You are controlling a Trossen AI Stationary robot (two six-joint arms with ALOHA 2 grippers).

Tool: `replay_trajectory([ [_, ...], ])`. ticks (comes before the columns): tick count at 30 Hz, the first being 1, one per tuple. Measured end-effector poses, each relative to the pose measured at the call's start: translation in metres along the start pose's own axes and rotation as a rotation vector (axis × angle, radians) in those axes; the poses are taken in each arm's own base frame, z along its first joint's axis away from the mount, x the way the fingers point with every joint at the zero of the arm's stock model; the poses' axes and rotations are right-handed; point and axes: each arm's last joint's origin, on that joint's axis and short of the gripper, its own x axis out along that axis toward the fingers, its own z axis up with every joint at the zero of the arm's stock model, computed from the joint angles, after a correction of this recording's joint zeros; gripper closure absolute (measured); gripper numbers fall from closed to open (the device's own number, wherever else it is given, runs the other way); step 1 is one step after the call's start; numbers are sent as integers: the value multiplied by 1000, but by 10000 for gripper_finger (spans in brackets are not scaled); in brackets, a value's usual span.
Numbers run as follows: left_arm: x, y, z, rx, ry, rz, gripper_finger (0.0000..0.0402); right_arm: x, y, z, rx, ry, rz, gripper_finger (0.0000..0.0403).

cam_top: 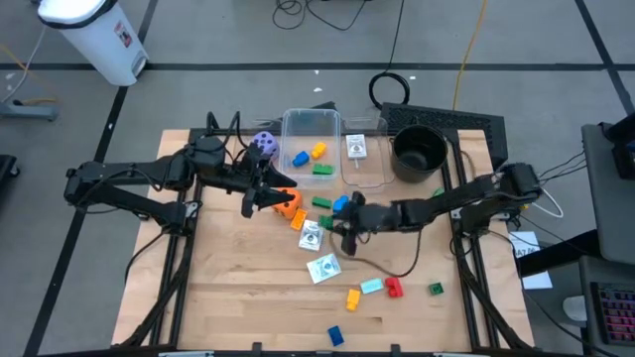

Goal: Pick & Place Toys
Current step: Put the green four stud game piece into the middle transparent bin

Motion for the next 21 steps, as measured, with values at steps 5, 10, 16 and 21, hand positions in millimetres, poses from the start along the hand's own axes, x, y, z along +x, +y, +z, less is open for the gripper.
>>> replay_trajectory([
  [5,0,0,0,0,-7,12,151,-48,-2,51,6,-274,46,252],
  [10,3,5,1,-59,-64,121,151,-95,-6,79,-56,-463,-41,257],
  [16,21,26,-2,-265,-95,210,151,-111,-9,86,-123,-513,-100,261],
  [21,48,49,-10,-359,-84,243,151,-100,-8,80,-137,-462,-104,258],
])
